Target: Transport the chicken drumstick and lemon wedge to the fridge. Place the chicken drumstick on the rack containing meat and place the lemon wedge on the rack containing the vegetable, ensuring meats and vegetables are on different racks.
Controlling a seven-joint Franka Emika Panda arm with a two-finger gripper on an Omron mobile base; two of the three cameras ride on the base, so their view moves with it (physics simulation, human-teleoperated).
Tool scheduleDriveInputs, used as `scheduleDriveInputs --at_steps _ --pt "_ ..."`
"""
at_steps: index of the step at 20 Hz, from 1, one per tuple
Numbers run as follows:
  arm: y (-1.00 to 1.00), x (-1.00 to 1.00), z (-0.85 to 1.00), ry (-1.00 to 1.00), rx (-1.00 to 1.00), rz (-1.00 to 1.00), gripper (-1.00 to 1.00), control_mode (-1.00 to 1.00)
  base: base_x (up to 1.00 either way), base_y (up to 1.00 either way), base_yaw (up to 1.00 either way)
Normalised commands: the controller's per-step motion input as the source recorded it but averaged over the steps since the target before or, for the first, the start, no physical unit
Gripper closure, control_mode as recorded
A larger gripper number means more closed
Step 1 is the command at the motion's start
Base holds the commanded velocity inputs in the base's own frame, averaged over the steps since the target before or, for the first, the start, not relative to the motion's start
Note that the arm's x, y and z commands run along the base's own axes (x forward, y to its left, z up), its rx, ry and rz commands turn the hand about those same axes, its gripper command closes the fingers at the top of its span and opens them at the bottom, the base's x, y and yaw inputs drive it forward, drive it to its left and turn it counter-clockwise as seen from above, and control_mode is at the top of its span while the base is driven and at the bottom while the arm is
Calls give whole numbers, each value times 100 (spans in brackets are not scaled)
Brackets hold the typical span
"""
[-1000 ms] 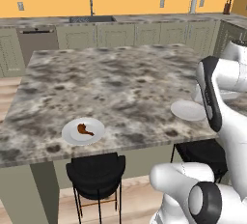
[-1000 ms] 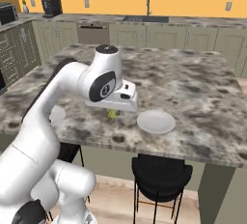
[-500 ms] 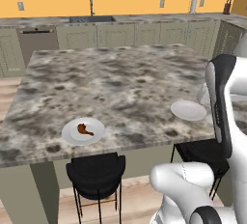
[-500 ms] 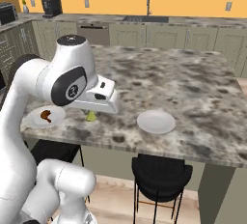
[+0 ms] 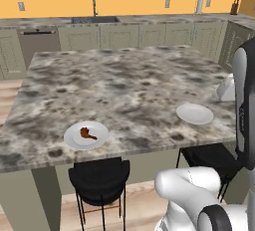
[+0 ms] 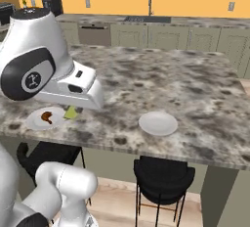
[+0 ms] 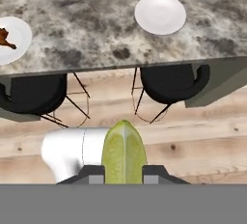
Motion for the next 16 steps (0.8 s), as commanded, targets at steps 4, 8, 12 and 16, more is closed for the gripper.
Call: scheduleDriveInputs --at_steps 4,8,12,16 --pt "0 0 0 0 0 0 100 100 -38 54 0" --pt "0 0 0 0 0 0 100 100 -55 96 3" --pt "0 0 0 0 0 0 100 100 0 91 60" --pt "0 0 0 0 0 0 100 100 0 44 82"
